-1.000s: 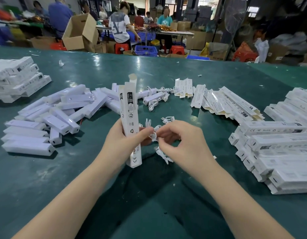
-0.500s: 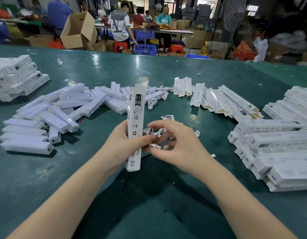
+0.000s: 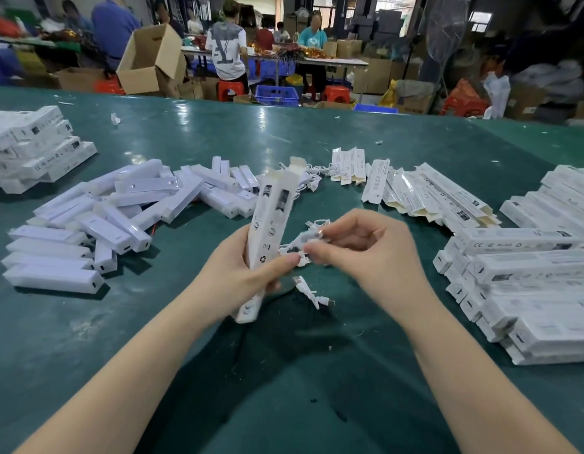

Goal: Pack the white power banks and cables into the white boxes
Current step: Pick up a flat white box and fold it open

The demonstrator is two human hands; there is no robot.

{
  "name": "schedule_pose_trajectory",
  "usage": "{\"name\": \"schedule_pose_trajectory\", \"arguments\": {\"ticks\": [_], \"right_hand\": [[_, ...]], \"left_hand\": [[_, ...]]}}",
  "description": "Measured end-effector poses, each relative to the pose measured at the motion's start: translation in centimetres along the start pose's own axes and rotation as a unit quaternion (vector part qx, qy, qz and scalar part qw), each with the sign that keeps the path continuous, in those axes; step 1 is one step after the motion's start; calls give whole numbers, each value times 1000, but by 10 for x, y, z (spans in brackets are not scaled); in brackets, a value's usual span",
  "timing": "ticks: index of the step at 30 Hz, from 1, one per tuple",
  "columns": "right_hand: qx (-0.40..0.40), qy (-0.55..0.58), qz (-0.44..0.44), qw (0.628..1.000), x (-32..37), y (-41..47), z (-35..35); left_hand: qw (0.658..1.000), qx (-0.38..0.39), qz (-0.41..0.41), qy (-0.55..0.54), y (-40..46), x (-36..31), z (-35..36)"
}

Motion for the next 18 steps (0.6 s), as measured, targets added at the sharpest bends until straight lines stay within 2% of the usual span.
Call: {"name": "schedule_pose_trajectory", "arguments": {"ticks": [1,2,3,4,7,13,18], "right_hand": [[-22,26,-9,999,3,1,-8],[-41,51,-17,998,5,2,-16],[-57,71,-24,996,8,3,-24],[-70,83,-28,994,9,3,-30],[-86,55,-22,995,6,5,-38],[-55,-60,37,996,-8,6,-36],[-33,-92,93,991,-21,6,-33]], "left_hand": [[989,-44,27,136,1,-2,-14],[961,-74,46,264,1,-5,-22],[930,-85,58,352,1,-8,-25],[912,-86,70,394,1,-10,-25],[897,-60,97,427,1,-10,-19],[901,-57,111,415,-1,-12,-18],[892,-38,126,433,-2,-11,-10]]}}
Point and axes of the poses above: each hand's wrist, its own y-axis towards the middle knuckle, its own z-axis out of the palm, x = y × z, the point moved 10 cm from there along y, towards the middle knuckle, and after that the axes turned 2 degrees about z, right-handed, at the moved point
